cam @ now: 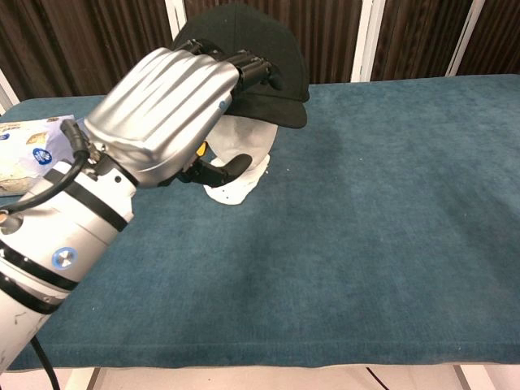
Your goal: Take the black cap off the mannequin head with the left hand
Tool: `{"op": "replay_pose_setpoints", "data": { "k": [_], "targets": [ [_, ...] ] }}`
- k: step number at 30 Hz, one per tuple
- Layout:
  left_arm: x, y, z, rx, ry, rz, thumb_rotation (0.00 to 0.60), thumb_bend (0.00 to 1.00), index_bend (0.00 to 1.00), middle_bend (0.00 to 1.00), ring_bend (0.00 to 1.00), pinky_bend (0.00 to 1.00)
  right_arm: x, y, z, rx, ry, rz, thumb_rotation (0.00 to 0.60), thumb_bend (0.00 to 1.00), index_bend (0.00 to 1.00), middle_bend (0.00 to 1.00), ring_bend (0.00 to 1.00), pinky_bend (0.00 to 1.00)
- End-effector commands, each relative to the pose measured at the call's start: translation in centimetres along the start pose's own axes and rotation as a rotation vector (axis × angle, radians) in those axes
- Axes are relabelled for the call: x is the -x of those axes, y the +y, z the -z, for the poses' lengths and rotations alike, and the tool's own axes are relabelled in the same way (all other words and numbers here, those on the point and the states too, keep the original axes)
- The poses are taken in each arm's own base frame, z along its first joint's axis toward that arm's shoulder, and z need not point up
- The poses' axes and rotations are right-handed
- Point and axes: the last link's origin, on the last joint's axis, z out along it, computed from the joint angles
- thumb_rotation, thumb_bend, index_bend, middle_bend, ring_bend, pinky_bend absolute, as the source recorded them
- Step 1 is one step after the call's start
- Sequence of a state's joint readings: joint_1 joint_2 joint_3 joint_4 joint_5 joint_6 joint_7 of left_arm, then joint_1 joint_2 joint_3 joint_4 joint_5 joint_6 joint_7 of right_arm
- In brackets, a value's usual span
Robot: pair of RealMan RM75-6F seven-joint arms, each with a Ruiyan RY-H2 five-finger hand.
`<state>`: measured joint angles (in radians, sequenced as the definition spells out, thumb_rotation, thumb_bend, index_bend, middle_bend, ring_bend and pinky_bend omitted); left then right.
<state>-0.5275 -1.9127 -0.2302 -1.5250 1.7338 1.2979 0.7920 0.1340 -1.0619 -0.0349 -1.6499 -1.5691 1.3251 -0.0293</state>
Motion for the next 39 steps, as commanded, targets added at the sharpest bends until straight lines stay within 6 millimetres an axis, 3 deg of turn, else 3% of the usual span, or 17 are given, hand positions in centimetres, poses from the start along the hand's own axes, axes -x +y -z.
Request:
{"op": "replay_pose_setpoints", "data": {
  "k": [1,9,20,30,39],
  "targets": [
    [0.2,0.0,-0.2,0.000,0.006,-0.003,0.600,0.32,0.30,0.26,0.29,0.17,0.0,0.0,0.0,0.001,-0.004,0.000,0.600,0.12,0.00,0.00,0.00,0.00],
    [1.0,0.1,-0.8,0.012,0.054,-0.055,0.600,0.32,0.36,0.31,0.34,0.17,-0.1,0.2,0.1,0.004,-0.005,0.000,0.600,0.12,0.00,0.00,0.00,0.00],
    [1.6,0.3,-1.9,0.051,0.224,-0.138,0.600,0.35,0.51,0.50,0.47,0.21,-0.1,0.3,0.2,-0.001,-0.023,0.008,0.600,0.12,0.00,0.00,0.00,0.00],
    [2.5,0.4,-2.9,0.060,0.262,-0.168,0.600,0.37,0.58,0.58,0.52,0.23,-0.1,0.2,0.2,-0.006,-0.030,0.009,0.600,0.12,0.00,0.00,0.00,0.00],
    [2.6,0.4,-3.5,0.074,0.332,-0.172,0.600,0.42,0.72,0.73,0.60,0.29,0.0,0.1,0.2,-0.010,-0.038,0.014,0.600,0.12,0.00,0.00,0.00,0.00]
  ]
}}
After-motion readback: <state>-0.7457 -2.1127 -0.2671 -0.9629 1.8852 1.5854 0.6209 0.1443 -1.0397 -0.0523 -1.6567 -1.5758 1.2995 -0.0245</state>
